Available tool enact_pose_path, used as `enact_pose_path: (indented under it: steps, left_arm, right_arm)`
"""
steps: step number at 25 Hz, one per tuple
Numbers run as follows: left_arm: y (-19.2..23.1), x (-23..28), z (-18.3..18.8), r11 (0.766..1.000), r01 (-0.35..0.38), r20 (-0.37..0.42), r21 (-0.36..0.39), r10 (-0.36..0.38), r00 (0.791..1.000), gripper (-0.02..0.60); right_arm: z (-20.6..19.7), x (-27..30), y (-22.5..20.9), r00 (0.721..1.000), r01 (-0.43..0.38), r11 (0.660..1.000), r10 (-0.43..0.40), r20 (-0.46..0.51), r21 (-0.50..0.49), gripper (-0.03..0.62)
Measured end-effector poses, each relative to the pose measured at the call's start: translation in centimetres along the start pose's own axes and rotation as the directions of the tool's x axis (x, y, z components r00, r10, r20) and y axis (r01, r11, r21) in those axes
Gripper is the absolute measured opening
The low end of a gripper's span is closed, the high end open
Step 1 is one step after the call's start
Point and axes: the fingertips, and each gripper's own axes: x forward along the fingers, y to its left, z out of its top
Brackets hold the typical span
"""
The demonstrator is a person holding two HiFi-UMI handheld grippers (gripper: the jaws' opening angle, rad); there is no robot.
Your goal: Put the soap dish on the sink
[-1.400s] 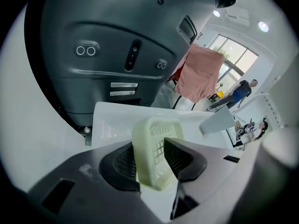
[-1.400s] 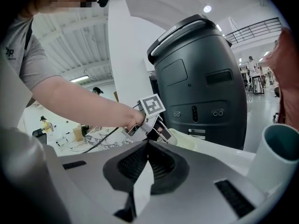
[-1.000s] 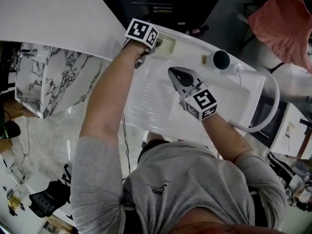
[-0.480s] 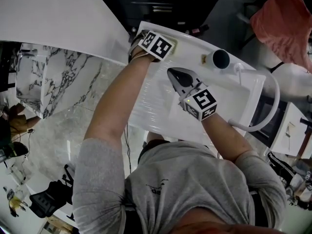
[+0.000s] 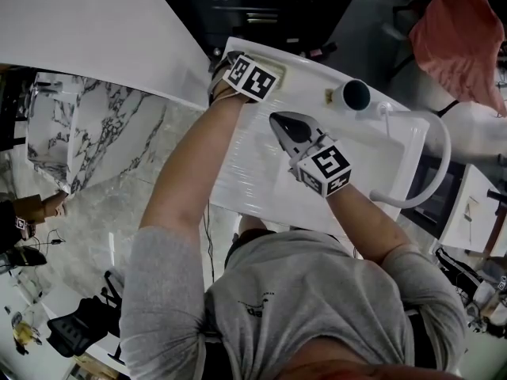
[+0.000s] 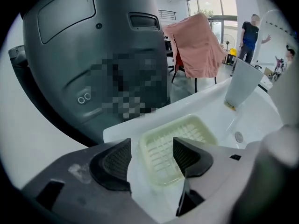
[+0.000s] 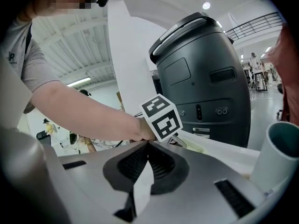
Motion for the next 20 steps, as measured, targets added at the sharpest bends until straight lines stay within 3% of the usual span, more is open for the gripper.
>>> enact_pose_path:
  steps: [8, 11, 16, 20]
  left_arm:
    - [1.4, -3.2, 1.3, 0.997, 0.001, 0.073, -0.08, 0.005, 0.997, 0.279]
    - [2.2, -5.7, 2.2, 0.991, 0.018, 0.138, -0.131, 0.0, 0.99, 0.264]
    - [2.7, -12.1, 2.7, 0.984, 0.033, 0.249, -0.175, 0.012, 0.968, 0.226]
    - [2.2, -17.3, 2.5, 0.978, 0.073, 0.365, -0.197, 0.004, 0.931, 0.187]
  right_arm:
    - [1.1, -1.1, 0.4, 1.0, 0.008, 1.0, -0.008, 0.0, -0.025, 0.054]
    - [2.2, -1.6, 0.6, 1.0, 0.015, 0.999, -0.014, 0.016, -0.036, 0.054]
    - [4.5, -2.8, 1.6, 0.999, 0.018, 0.997, -0.015, 0.045, -0.07, 0.054]
    - [6.4, -4.4, 2.3, 0.998, 0.014, 0.996, -0.009, 0.061, -0.085, 0.054]
